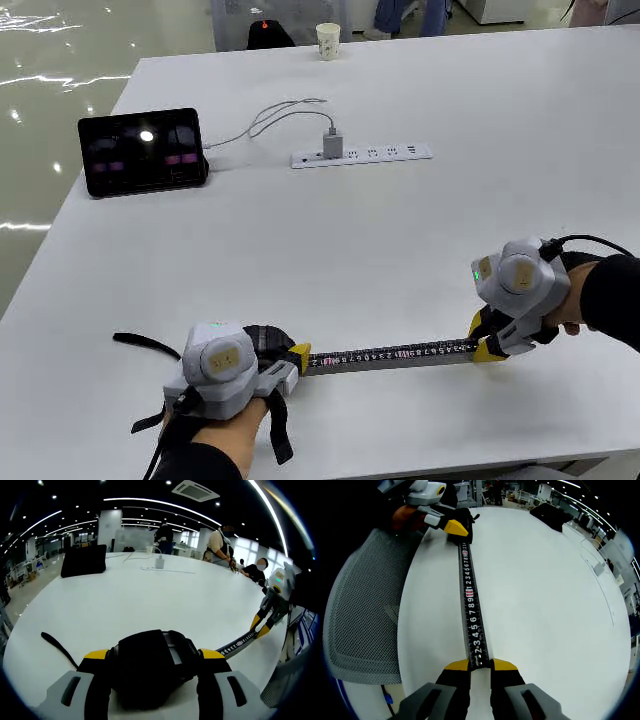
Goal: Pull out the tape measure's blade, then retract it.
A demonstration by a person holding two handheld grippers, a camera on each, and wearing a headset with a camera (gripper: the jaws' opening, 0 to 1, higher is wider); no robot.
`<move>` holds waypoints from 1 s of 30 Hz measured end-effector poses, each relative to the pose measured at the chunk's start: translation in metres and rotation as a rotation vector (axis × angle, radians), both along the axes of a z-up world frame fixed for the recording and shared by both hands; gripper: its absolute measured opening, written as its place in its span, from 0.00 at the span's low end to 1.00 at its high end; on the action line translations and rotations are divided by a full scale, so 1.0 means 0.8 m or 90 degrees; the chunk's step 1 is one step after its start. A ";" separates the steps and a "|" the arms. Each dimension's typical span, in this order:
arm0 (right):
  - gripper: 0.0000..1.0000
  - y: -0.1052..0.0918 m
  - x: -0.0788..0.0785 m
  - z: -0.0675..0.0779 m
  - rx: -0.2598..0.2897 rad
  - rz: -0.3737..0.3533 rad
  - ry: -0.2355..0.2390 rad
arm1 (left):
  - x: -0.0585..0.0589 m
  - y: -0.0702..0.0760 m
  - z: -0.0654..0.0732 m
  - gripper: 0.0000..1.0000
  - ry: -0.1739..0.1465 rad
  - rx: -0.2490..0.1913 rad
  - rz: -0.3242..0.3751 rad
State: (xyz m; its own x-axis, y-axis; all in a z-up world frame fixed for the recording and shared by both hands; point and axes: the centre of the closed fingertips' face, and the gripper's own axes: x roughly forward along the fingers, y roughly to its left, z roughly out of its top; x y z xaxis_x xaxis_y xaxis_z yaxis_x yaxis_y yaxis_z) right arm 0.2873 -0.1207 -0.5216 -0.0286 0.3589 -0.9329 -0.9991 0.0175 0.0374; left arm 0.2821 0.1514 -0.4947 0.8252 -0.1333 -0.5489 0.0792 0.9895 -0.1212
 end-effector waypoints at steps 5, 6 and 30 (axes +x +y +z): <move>0.11 0.001 0.001 0.000 -0.004 -0.018 0.007 | 0.000 0.001 0.002 0.65 0.010 -0.001 0.004; 0.11 0.001 0.001 -0.001 -0.007 -0.021 0.009 | 0.000 0.001 0.002 0.65 0.010 0.004 0.003; 0.11 0.005 -0.001 -0.003 -0.021 0.010 -0.010 | -0.002 0.002 0.001 0.63 -0.001 0.023 -0.012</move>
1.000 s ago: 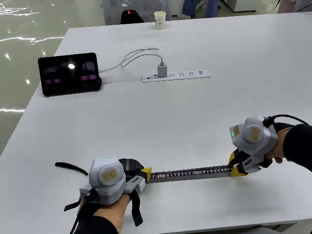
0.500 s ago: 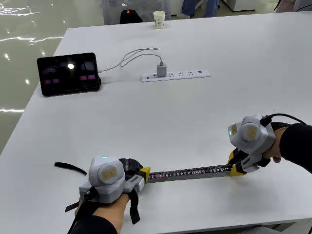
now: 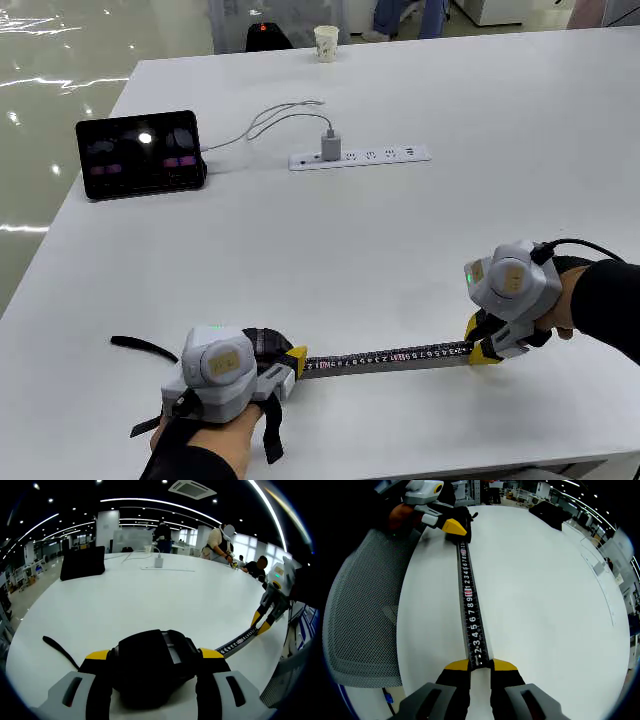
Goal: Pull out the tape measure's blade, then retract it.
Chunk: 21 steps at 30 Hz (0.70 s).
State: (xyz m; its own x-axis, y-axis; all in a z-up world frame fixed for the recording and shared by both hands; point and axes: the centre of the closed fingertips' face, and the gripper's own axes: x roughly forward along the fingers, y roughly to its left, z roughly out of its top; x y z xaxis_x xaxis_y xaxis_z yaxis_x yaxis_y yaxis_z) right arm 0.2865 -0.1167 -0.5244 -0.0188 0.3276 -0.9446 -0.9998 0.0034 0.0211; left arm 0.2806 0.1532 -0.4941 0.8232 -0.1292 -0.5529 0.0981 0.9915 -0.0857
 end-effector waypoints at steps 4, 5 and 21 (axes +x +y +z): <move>0.11 0.001 -0.001 0.000 -0.012 0.030 -0.008 | 0.001 0.000 0.000 0.63 -0.002 -0.001 -0.001; 0.11 0.001 -0.001 0.000 -0.013 0.038 -0.010 | 0.001 -0.001 0.000 0.63 -0.002 -0.001 -0.001; 0.11 0.007 0.000 0.001 -0.005 0.042 -0.008 | 0.002 -0.001 0.000 0.64 -0.003 -0.001 -0.003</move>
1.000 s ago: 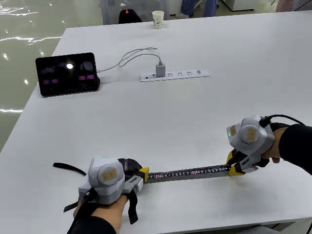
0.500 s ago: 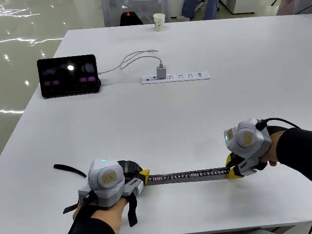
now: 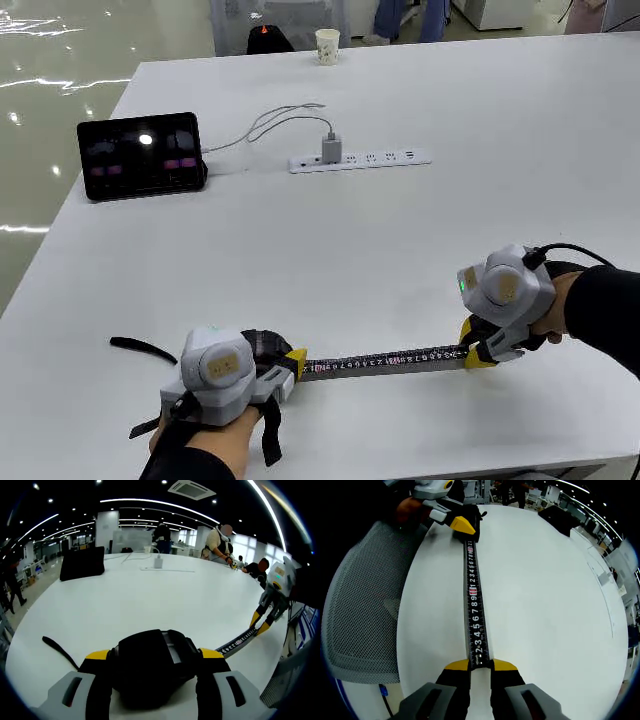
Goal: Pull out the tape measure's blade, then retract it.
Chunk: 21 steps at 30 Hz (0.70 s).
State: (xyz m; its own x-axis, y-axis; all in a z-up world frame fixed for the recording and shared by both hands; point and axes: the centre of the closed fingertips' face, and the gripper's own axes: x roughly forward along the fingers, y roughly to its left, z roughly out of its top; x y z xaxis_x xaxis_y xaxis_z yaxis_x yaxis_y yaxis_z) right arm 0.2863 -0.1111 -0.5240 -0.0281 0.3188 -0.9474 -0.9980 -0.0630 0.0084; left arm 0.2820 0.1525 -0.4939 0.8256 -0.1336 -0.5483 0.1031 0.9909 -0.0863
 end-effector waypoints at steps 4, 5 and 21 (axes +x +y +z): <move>0.11 0.001 0.000 0.000 0.000 -0.004 0.002 | 0.000 0.000 0.000 0.63 0.000 0.001 -0.001; 0.11 0.001 -0.001 0.000 0.001 -0.006 0.003 | 0.000 0.000 0.000 0.63 0.000 0.001 -0.001; 0.11 0.007 -0.001 0.000 -0.009 -0.006 -0.002 | 0.001 -0.001 0.000 0.63 0.000 0.001 -0.002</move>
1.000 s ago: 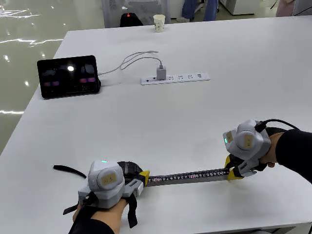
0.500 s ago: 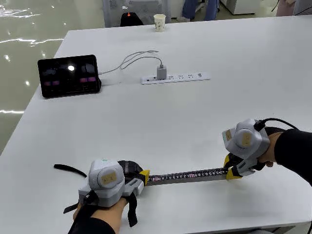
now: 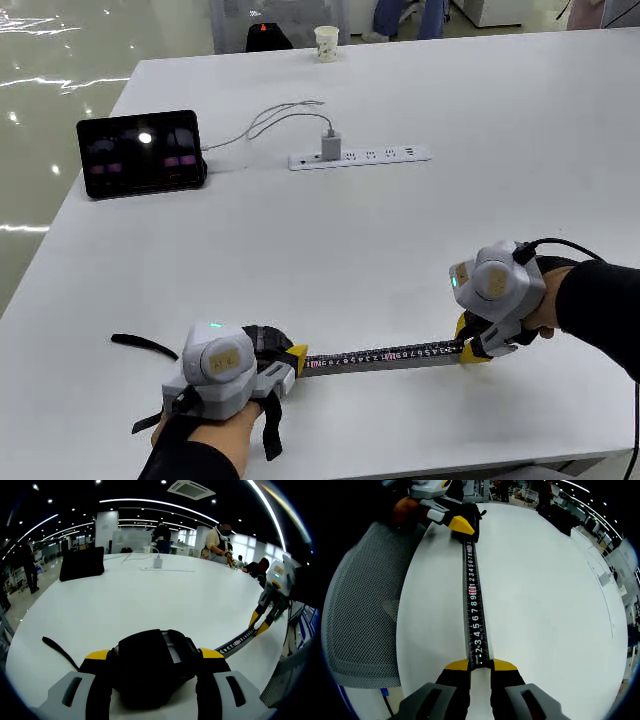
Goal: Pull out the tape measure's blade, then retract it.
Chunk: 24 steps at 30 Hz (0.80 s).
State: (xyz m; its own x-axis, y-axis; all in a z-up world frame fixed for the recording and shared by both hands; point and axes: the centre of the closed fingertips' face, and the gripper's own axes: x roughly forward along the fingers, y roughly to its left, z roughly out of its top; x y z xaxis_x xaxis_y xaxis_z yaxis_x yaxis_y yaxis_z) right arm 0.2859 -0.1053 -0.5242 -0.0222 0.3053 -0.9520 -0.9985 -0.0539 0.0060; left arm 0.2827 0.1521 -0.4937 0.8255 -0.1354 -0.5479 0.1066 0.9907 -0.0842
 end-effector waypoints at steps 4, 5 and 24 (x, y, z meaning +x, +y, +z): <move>0.11 0.001 0.000 0.000 0.004 -0.005 0.003 | 0.000 0.000 -0.001 0.63 0.000 0.000 0.000; 0.11 0.002 0.001 0.000 0.006 -0.008 0.005 | 0.000 0.000 -0.001 0.63 0.000 0.000 -0.001; 0.11 0.013 -0.001 -0.001 0.017 -0.025 0.012 | 0.000 0.000 -0.001 0.63 -0.002 0.002 -0.004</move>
